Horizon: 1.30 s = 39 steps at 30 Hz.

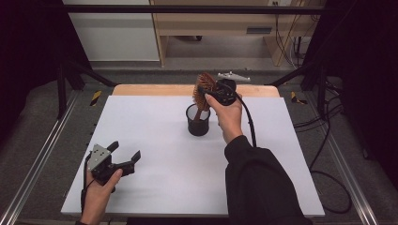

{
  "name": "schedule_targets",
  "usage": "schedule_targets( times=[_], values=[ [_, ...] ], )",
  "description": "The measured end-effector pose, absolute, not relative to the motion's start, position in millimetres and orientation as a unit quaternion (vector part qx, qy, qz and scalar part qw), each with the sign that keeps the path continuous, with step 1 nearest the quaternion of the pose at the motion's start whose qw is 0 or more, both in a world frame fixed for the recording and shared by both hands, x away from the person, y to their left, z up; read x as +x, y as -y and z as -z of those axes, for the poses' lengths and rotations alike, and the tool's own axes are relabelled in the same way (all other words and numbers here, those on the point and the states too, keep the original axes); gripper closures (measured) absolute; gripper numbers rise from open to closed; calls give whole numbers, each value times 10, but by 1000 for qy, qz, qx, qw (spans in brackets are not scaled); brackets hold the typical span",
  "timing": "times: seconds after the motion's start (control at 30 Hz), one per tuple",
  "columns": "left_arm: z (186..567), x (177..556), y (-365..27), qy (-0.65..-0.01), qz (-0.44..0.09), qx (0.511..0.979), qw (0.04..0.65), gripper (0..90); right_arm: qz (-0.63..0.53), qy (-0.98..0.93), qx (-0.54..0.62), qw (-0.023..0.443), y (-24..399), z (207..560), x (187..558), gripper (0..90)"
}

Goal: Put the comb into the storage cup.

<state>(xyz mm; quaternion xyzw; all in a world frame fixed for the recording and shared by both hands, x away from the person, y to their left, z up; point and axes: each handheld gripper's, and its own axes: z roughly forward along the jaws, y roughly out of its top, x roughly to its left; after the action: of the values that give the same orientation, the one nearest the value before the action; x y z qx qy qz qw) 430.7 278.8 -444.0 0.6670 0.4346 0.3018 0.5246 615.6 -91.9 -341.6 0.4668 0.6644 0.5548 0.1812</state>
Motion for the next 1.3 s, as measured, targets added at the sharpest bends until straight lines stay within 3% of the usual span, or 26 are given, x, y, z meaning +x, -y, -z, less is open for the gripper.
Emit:
schedule_targets(
  times=[1.3],
  values=[
    [4445, 4310, -2768, -432, -299, 671, 523, 61, -562, -657, 476, 163, 871, 3494, 6211, 497]
  ],
)
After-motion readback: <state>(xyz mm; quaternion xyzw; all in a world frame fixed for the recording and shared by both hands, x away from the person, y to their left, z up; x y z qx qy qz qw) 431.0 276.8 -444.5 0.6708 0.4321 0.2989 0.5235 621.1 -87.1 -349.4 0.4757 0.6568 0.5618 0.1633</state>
